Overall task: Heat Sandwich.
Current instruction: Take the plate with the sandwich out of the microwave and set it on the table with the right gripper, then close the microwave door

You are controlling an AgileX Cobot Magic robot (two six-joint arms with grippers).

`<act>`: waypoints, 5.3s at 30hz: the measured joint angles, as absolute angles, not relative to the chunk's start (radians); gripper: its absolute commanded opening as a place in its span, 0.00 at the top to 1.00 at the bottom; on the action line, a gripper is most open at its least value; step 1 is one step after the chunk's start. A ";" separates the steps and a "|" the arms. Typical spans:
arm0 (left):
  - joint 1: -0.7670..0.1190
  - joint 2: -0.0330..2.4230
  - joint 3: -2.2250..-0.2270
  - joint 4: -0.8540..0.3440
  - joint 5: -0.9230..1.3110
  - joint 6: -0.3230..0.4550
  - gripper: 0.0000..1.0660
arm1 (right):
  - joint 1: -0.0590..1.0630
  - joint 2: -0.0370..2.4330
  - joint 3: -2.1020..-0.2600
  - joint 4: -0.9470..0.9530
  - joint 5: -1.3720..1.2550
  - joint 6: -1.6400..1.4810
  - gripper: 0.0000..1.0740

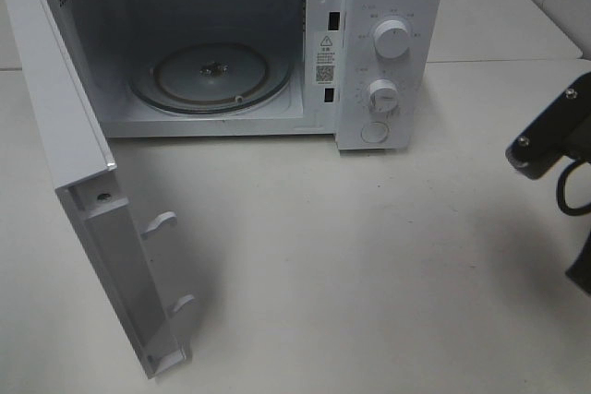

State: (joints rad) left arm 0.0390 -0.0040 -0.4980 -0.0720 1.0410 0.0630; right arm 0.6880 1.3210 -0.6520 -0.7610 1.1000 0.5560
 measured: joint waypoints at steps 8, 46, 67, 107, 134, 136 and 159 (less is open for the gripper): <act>0.039 -0.004 -0.498 -0.072 1.041 0.063 0.05 | 0.688 1.438 -0.756 -0.782 1.090 0.620 0.95; 0.039 -0.004 -0.498 -0.072 1.041 0.063 0.05 | 0.630 1.758 -0.812 -0.821 0.973 0.826 0.93; 0.039 -0.004 -0.498 -0.072 1.041 0.063 0.05 | 0.629 1.961 -0.814 -0.875 0.834 0.946 0.90; 0.039 -0.004 -0.498 -0.072 1.041 0.063 0.05 | 0.629 1.617 -0.812 -0.680 0.798 0.708 0.26; 0.039 -0.004 -0.498 -0.072 1.041 0.063 0.05 | 0.629 1.053 -0.811 -0.283 0.938 0.251 0.29; 0.039 -0.004 -0.498 -0.072 1.041 0.063 0.05 | 0.629 0.988 -0.811 -0.269 0.973 0.240 0.29; 0.039 -0.004 -0.498 -0.072 1.041 0.063 0.05 | 0.629 0.564 -0.738 -0.211 1.100 0.227 0.29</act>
